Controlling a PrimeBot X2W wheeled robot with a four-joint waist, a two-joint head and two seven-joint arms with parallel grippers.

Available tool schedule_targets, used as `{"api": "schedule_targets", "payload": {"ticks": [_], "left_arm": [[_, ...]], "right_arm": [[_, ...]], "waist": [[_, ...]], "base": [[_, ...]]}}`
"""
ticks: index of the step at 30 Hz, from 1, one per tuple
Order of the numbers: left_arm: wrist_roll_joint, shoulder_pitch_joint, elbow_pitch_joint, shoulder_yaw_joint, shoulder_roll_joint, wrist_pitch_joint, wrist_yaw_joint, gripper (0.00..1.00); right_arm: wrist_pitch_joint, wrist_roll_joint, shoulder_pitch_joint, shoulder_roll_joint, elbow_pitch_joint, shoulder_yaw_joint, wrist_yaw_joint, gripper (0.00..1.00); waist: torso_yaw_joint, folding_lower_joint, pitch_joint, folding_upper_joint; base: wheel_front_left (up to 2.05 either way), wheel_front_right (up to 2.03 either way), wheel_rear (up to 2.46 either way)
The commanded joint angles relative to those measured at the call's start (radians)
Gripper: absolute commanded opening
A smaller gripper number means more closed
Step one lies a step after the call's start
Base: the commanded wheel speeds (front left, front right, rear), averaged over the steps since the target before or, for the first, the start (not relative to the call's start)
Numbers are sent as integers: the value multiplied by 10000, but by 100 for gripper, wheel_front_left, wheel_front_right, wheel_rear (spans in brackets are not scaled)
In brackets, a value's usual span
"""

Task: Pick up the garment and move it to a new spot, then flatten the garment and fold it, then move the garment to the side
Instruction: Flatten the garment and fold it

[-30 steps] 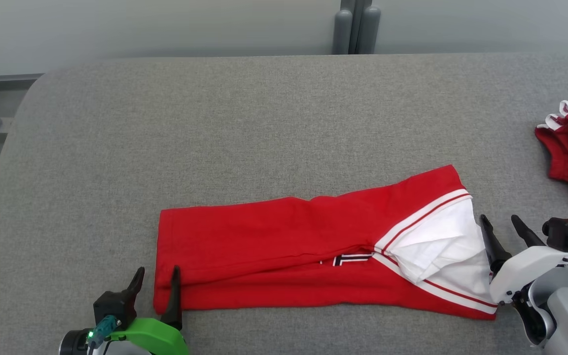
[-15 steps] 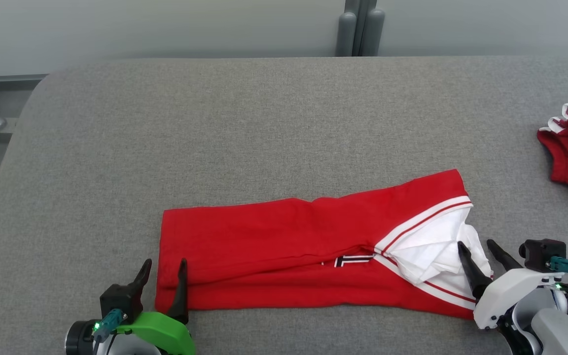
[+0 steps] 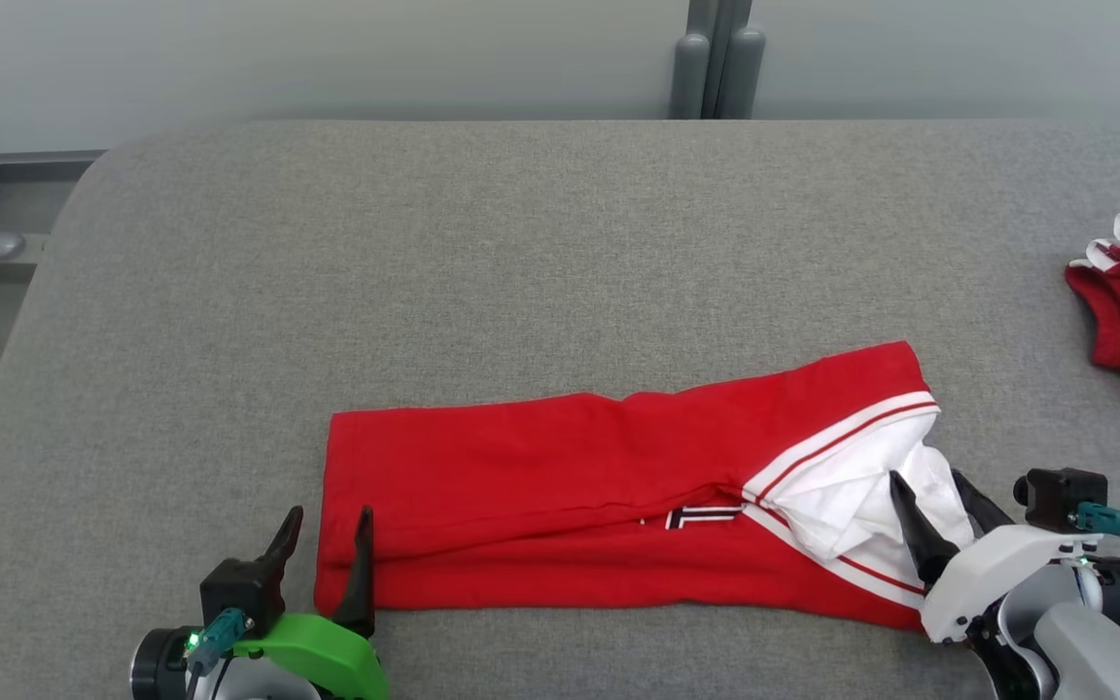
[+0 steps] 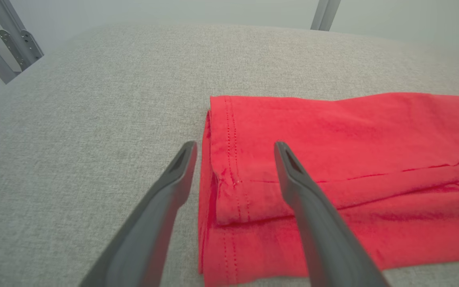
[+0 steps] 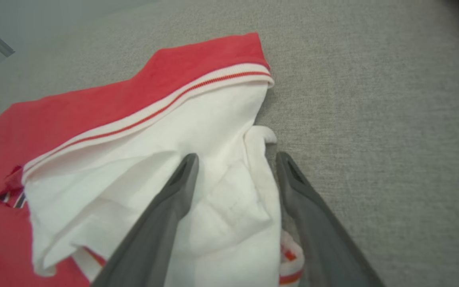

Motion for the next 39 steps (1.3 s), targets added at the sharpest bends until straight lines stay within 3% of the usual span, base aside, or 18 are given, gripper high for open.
{"api": "schedule_targets", "payload": {"ticks": [1,14,19,20,21,24,33,39], "left_arm": [[86,20,6,14,24,1,-45,100],[54,-96,4,-83,23,1,-44,100],[48,-232,39,-92,21,1,-65,100],[37,-273,42,-128,21,1,-66,100],[19,-291,44,-152,24,1,-66,100],[-16,-314,37,-234,26,1,-61,100],[-75,-103,75,-192,23,1,25,100],[-254,101,17,-295,26,1,96,100]], "right_arm": [[-68,99,-172,22,75,50,-12,100],[113,766,-549,171,1522,97,-28,100],[986,996,-469,702,1534,965,5,100],[1152,1044,-436,806,1473,1170,31,95],[1305,1082,-411,885,1396,1376,43,53],[1464,1323,-371,883,1259,1720,54,0],[220,1446,-1163,-238,1415,1157,-31,0],[-90,1388,-1535,-616,991,842,-17,0]], "waist": [[85,0,77,-1],[445,0,274,-1],[363,0,377,-1],[369,0,384,-1],[382,0,389,-1],[442,0,373,-1],[428,0,118,-1],[226,0,-278,-1]], "base": [[0,0,0],[0,0,0],[0,0,0],[0,0,0],[0,0,0],[0,0,0],[0,0,0],[0,0,0]]}}
